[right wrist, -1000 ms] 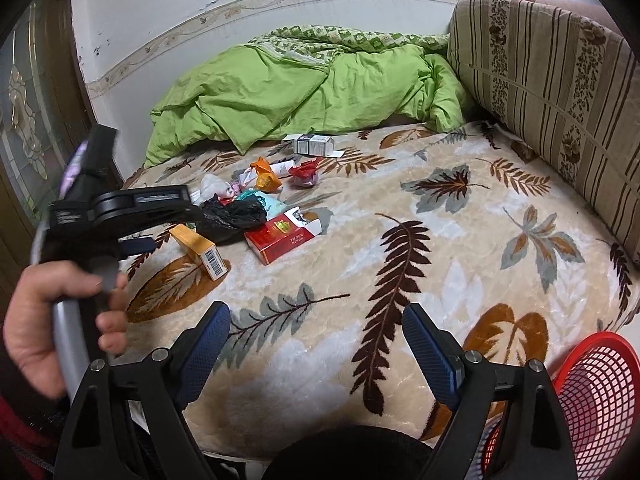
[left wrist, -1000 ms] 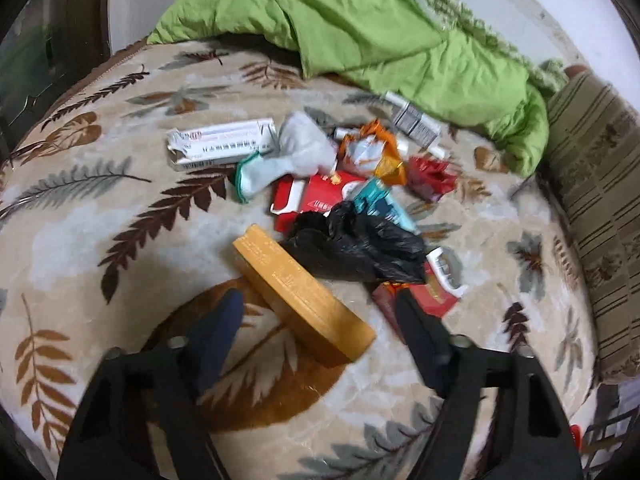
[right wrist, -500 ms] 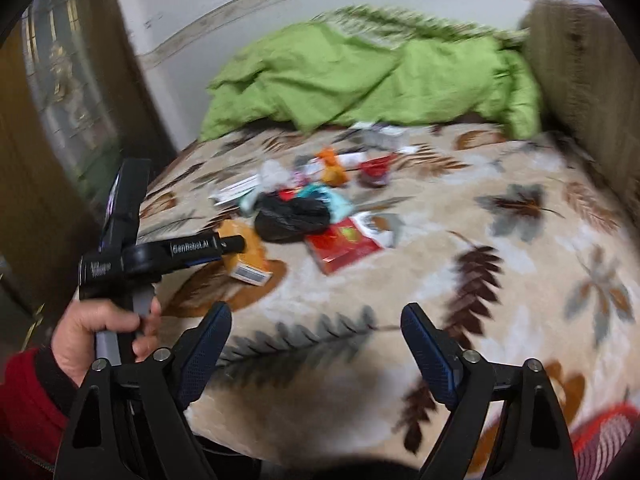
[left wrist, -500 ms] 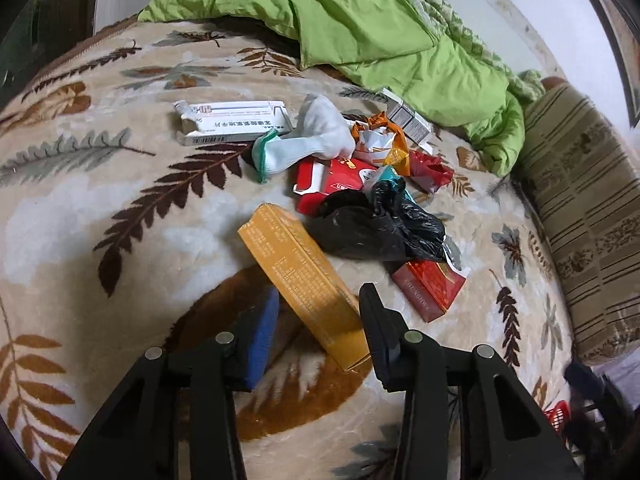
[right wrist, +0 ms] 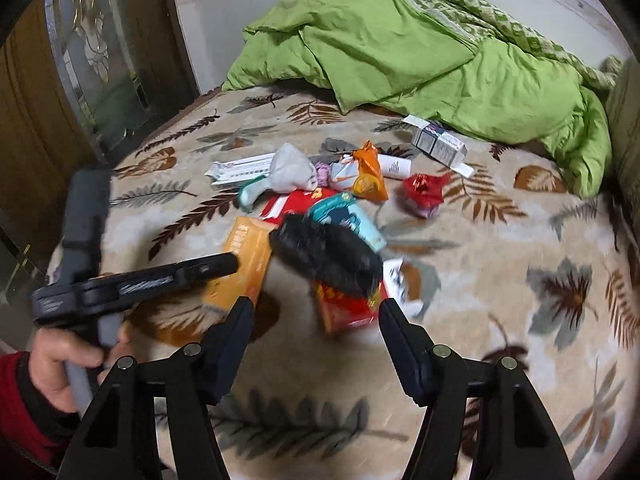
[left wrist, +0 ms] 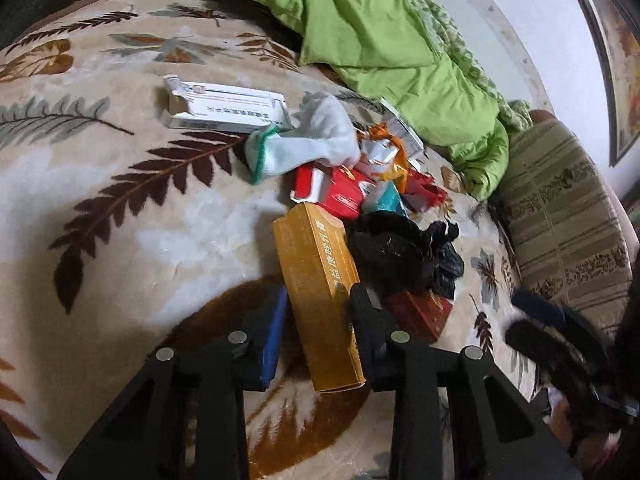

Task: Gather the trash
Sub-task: 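Grasp the orange medicine box with the left tool while the right tool grasps the black plastic bag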

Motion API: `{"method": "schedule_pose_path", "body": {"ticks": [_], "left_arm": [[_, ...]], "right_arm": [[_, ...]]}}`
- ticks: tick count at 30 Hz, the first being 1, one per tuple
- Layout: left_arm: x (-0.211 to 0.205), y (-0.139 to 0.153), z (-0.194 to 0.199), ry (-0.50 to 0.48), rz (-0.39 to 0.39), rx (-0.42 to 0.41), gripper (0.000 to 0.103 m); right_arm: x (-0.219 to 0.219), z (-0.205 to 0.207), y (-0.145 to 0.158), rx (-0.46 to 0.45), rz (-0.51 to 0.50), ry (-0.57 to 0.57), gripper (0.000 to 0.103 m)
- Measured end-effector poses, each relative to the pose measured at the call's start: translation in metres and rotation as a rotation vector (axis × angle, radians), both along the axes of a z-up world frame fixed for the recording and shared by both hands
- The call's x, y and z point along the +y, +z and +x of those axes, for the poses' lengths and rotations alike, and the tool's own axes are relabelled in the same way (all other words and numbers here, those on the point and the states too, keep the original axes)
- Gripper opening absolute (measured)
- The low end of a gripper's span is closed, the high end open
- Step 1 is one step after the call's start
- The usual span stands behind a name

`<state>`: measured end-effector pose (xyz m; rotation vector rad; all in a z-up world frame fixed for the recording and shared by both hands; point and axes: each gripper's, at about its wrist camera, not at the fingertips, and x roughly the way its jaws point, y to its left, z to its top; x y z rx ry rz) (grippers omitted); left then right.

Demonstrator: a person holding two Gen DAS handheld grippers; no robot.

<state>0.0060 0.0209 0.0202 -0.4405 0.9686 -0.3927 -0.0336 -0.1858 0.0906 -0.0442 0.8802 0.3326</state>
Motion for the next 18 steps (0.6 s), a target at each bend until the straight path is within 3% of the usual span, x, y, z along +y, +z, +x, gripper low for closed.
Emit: {"method": "schedule_pose_path", "body": {"ticks": [7, 13, 14, 15, 18], "left_arm": [[-0.004, 0.0, 0.003, -0.021, 0.013, 0.0, 0.031], [-0.001, -0.005, 0.006, -0.019, -0.004, 0.016, 0.033], [-0.001, -0.005, 0.006, -0.019, 0.0, 0.019, 0.034], [-0.001, -0.007, 0.007, -0.016, 0.002, 0.028, 0.035], [0.001, -0.009, 0.007, -0.009, -0.004, 0.032, 0.036]], "right_arm": [[0.014, 0.048, -0.027, -0.003, -0.147, 0.09, 0.068], [0.018, 0.076, -0.051, 0.069, -0.152, 0.177, 0.069], [0.018, 0.076, -0.054, 0.082, -0.141, 0.181, 0.064], [0.017, 0.074, -0.054, 0.082, -0.125, 0.174, 0.049], [0.011, 0.063, -0.051, 0.057, -0.072, 0.128, 0.039]]}}
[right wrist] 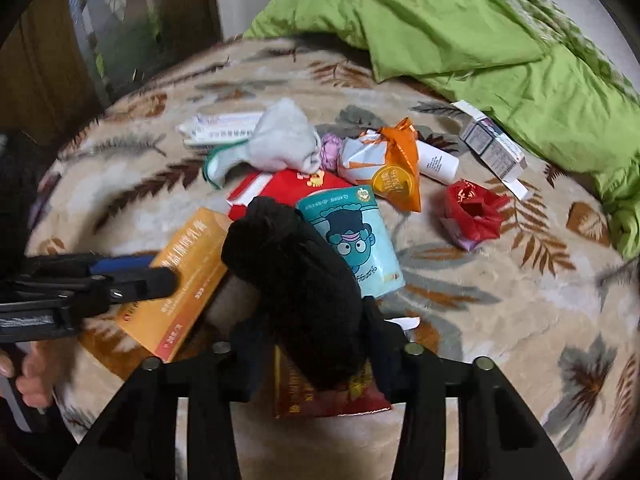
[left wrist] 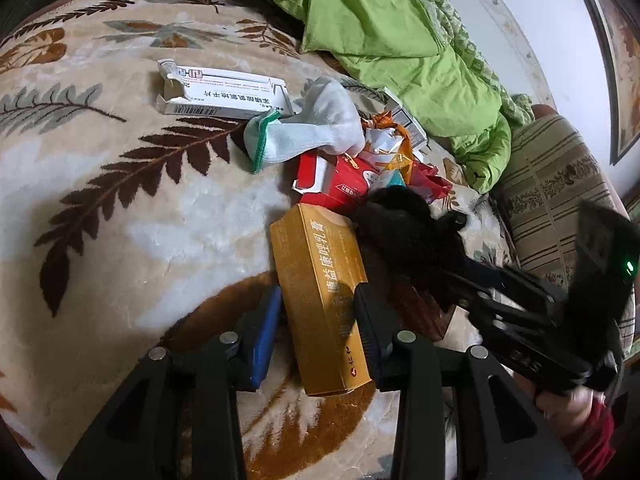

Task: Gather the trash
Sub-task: 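Grasp the orange medicine box with the left tool while the right tool grasps the black plastic bag, then lift the orange box with the left tool while the right tool lifts the black bag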

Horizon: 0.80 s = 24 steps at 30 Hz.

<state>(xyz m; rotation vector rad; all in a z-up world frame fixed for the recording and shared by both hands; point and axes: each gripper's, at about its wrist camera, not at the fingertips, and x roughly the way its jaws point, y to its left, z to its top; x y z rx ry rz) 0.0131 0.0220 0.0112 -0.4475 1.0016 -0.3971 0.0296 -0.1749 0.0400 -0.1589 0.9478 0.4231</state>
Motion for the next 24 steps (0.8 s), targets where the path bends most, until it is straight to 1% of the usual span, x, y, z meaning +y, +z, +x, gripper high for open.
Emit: {"method": "schedule_pose_path", "body": {"ticks": [2, 4, 5, 6, 8, 10, 12, 14, 15, 16, 17, 19, 21, 24], "left_arm": [[-0.002, -0.001, 0.0, -0.004, 0.009, -0.001, 0.038], [-0.006, -0.002, 0.001, -0.004, 0.023, 0.001, 0.043], [-0.008, -0.002, 0.001, -0.003, 0.03, -0.001, 0.044], [-0.01, -0.002, 0.0, -0.004, 0.042, -0.006, 0.047], [-0.02, 0.001, -0.002, -0.022, 0.091, -0.03, 0.052], [-0.03, 0.004, -0.006, -0.045, 0.132, -0.052, 0.069], [-0.041, 0.006, -0.011, -0.061, 0.187, -0.079, 0.074], [-0.052, 0.007, -0.015, -0.073, 0.279, -0.114, 0.074], [-0.055, 0.006, -0.016, -0.08, 0.309, -0.121, 0.071], [-0.056, 0.005, -0.016, -0.078, 0.331, -0.127, 0.06], [-0.056, 0.004, -0.015, -0.072, 0.357, -0.132, 0.058], [-0.052, 0.004, -0.013, -0.066, 0.342, -0.133, 0.057], [-0.049, 0.004, -0.014, -0.057, 0.346, -0.139, 0.055], [-0.048, 0.007, -0.018, -0.05, 0.337, -0.152, 0.053]], "right_arm": [[-0.012, -0.015, 0.008, -0.024, 0.062, -0.072, 0.036], [-0.021, -0.027, 0.016, -0.037, 0.117, -0.131, 0.036], [-0.024, -0.037, 0.02, -0.051, 0.137, -0.156, 0.036], [-0.027, -0.05, 0.026, -0.076, 0.15, -0.185, 0.035], [-0.027, -0.065, 0.031, -0.096, 0.159, -0.23, 0.035], [-0.028, -0.083, 0.035, -0.118, 0.153, -0.297, 0.035], [-0.025, -0.103, 0.04, -0.153, 0.156, -0.354, 0.035], [-0.024, -0.116, 0.045, -0.19, 0.138, -0.4, 0.035], [-0.027, -0.122, 0.052, -0.224, 0.146, -0.426, 0.035], [-0.031, -0.127, 0.056, -0.246, 0.16, -0.445, 0.035], [-0.033, -0.129, 0.057, -0.245, 0.172, -0.458, 0.035], [-0.036, -0.134, 0.054, -0.223, 0.203, -0.478, 0.035], [-0.037, -0.137, 0.048, -0.193, 0.229, -0.486, 0.035], [-0.037, -0.143, 0.046, -0.195, 0.246, -0.502, 0.035]]}}
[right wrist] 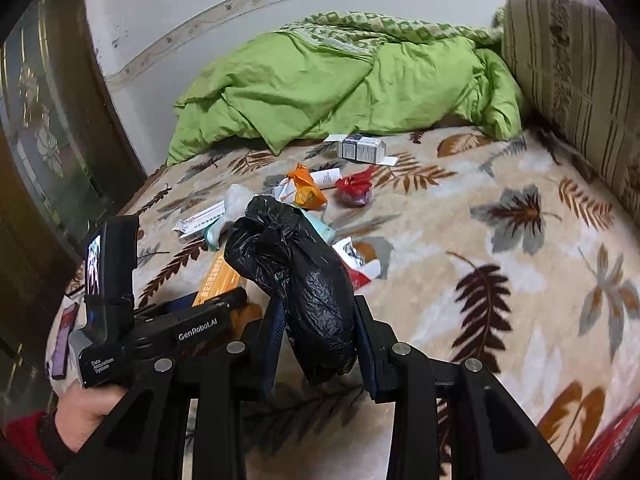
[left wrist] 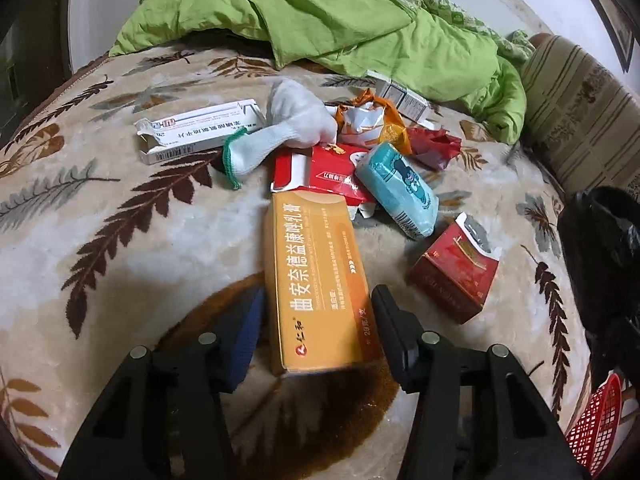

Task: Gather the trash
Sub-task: 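Lift the orange box with the left tool while the right tool lifts the black bag, then drop the orange box from the left tool while the right tool drops the black bag into the red basket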

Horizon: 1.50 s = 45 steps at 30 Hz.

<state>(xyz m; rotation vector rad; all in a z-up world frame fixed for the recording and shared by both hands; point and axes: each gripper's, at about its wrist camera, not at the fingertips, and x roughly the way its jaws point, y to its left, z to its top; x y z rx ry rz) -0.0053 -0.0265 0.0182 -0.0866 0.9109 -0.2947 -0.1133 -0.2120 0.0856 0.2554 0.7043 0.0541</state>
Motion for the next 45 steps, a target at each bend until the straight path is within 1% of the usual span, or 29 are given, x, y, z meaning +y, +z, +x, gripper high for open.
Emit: {"method": "schedule_pose_path", "body": {"ticks": [6, 10, 13, 18, 23, 29, 33, 38, 41, 45], "left_arm": [[0.004, 0.009, -0.013, -0.005, -0.03, -0.036, 0.053], [0.005, 0.016, -0.024, -0.011, -0.035, -0.071, 0.053], [0.005, 0.02, -0.032, -0.021, -0.046, -0.084, 0.053], [0.005, 0.028, -0.047, -0.043, -0.072, -0.099, 0.053], [0.0, 0.036, -0.07, -0.077, -0.088, -0.109, 0.053], [-0.01, 0.042, -0.094, -0.118, -0.079, -0.118, 0.053], [-0.02, 0.048, -0.111, -0.153, -0.075, -0.128, 0.053], [-0.04, 0.064, -0.132, -0.231, -0.077, -0.154, 0.053], [-0.059, 0.077, -0.148, -0.304, -0.084, -0.177, 0.053], [-0.093, 0.094, -0.17, -0.422, -0.094, -0.197, 0.053]], "right_arm": [[0.001, 0.0, -0.005, 0.013, 0.009, -0.013, 0.035], [-0.006, 0.003, -0.012, 0.043, 0.058, -0.025, 0.035], [-0.011, 0.003, -0.013, 0.041, 0.08, -0.035, 0.035], [-0.007, -0.002, -0.009, 0.023, 0.072, -0.037, 0.035], [-0.01, -0.014, -0.005, 0.006, 0.098, -0.043, 0.035], [-0.014, -0.037, 0.0, 0.004, 0.13, -0.031, 0.035], [-0.026, -0.053, 0.005, 0.007, 0.166, -0.042, 0.035], [-0.051, -0.082, 0.023, -0.012, 0.209, -0.07, 0.035], [-0.069, -0.105, 0.035, -0.031, 0.212, -0.1, 0.035], [-0.107, -0.147, 0.045, -0.041, 0.208, -0.195, 0.035]]}}
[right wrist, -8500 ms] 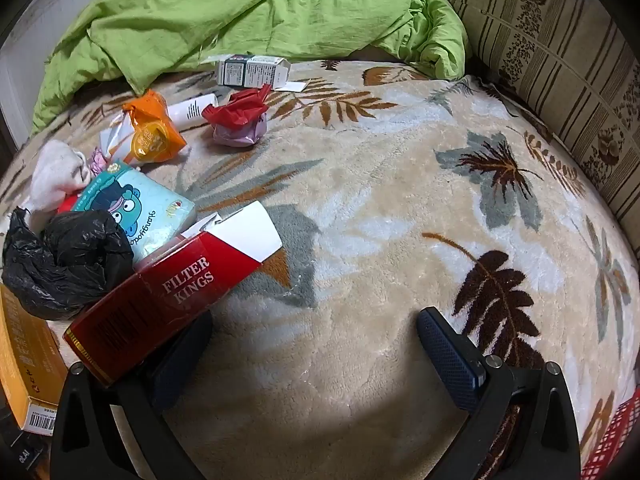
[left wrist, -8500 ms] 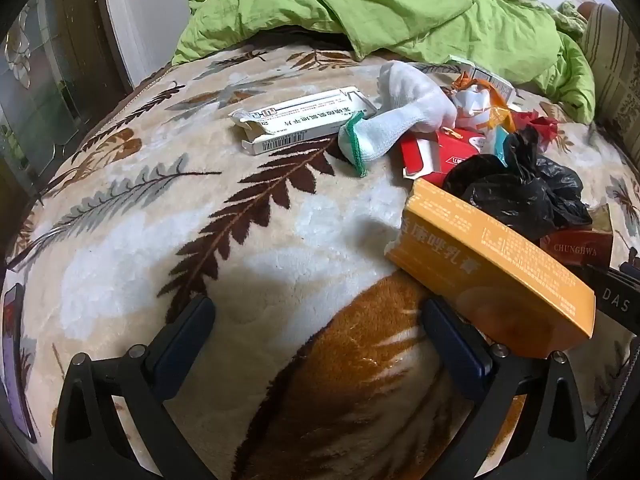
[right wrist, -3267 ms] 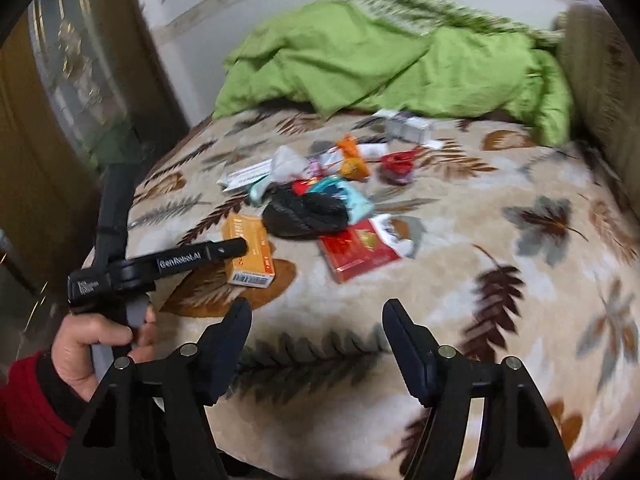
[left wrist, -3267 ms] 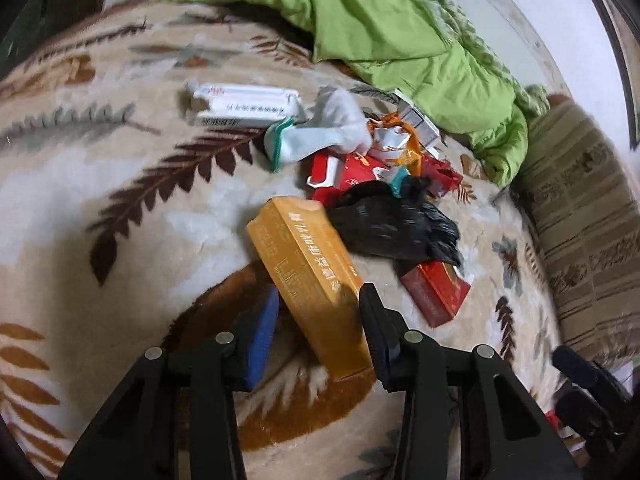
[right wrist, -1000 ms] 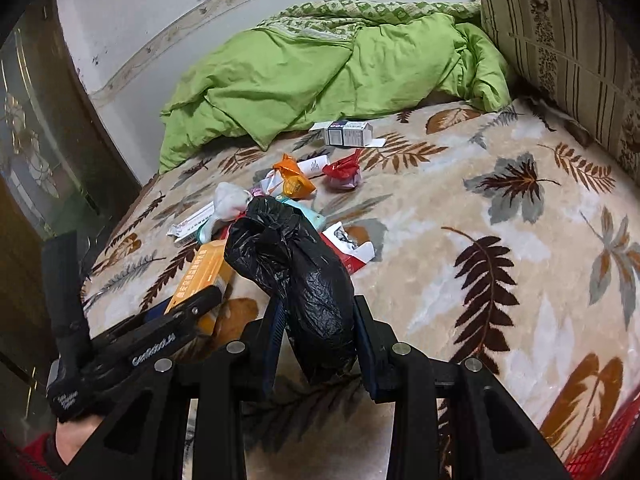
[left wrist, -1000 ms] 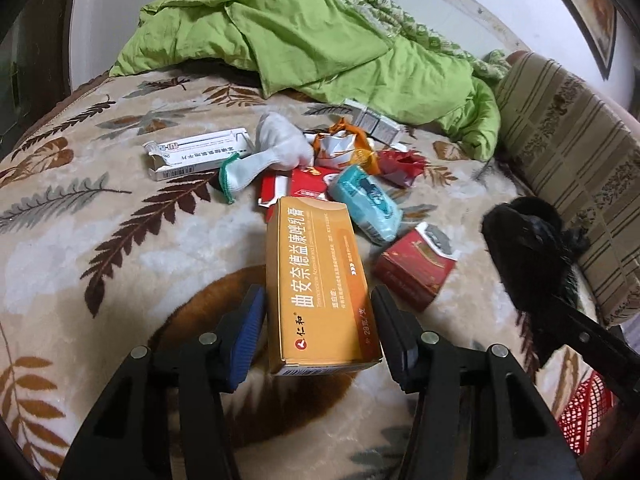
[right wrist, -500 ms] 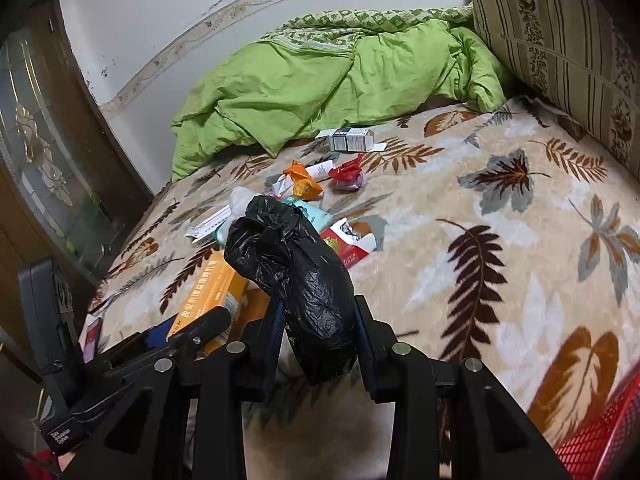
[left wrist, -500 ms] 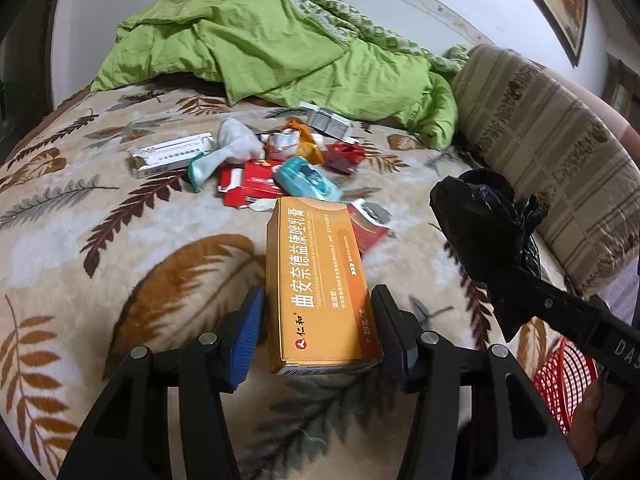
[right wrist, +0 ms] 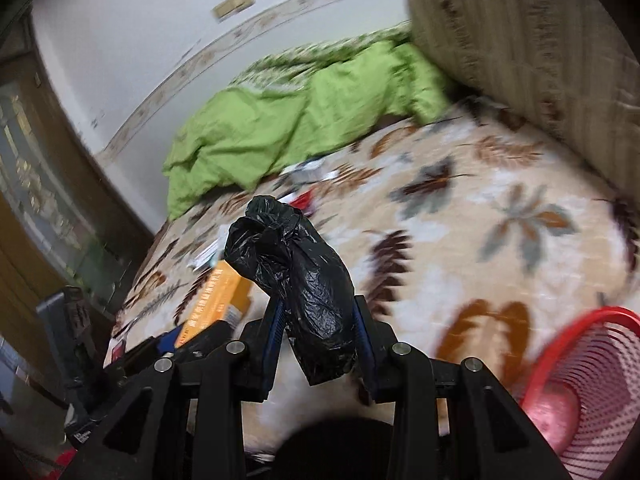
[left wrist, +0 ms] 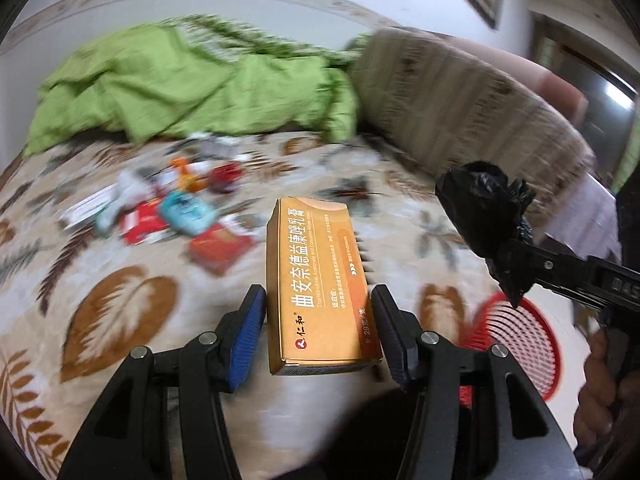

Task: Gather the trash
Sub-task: 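Drop the orange box from the left tool while the right tool drops the black bag into the red basket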

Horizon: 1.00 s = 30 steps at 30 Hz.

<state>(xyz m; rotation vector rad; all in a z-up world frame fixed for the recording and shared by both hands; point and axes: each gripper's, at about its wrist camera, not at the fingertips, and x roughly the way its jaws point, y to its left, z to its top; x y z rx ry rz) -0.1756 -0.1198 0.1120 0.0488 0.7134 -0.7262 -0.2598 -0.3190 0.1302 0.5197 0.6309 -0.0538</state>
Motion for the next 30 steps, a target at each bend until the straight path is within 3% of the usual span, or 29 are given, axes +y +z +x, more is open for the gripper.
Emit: {"method": "schedule_pose_path", "body": {"ticks": [8, 13, 22, 26, 30], "left_arm": [[-0.077, 0.024, -0.051, -0.261, -0.023, 0.018, 0.053], [-0.109, 0.024, -0.073, -0.356, -0.011, 0.049, 0.053], [-0.169, 0.009, -0.092, -0.462, 0.014, 0.128, 0.054], [-0.188, 0.005, -0.097, -0.486, 0.011, 0.14, 0.06], [-0.196, 0.004, -0.099, -0.485, 0.018, 0.167, 0.065]], "right_arm": [[-0.082, -0.086, 0.001, 0.065, 0.012, -0.242, 0.035], [-0.108, -0.118, -0.011, 0.129, 0.023, -0.329, 0.036], [-0.136, -0.14, -0.048, 0.227, 0.052, -0.428, 0.039], [-0.148, -0.155, -0.046, 0.219, 0.033, -0.473, 0.056], [-0.158, -0.169, -0.041, 0.193, 0.038, -0.488, 0.058]]}}
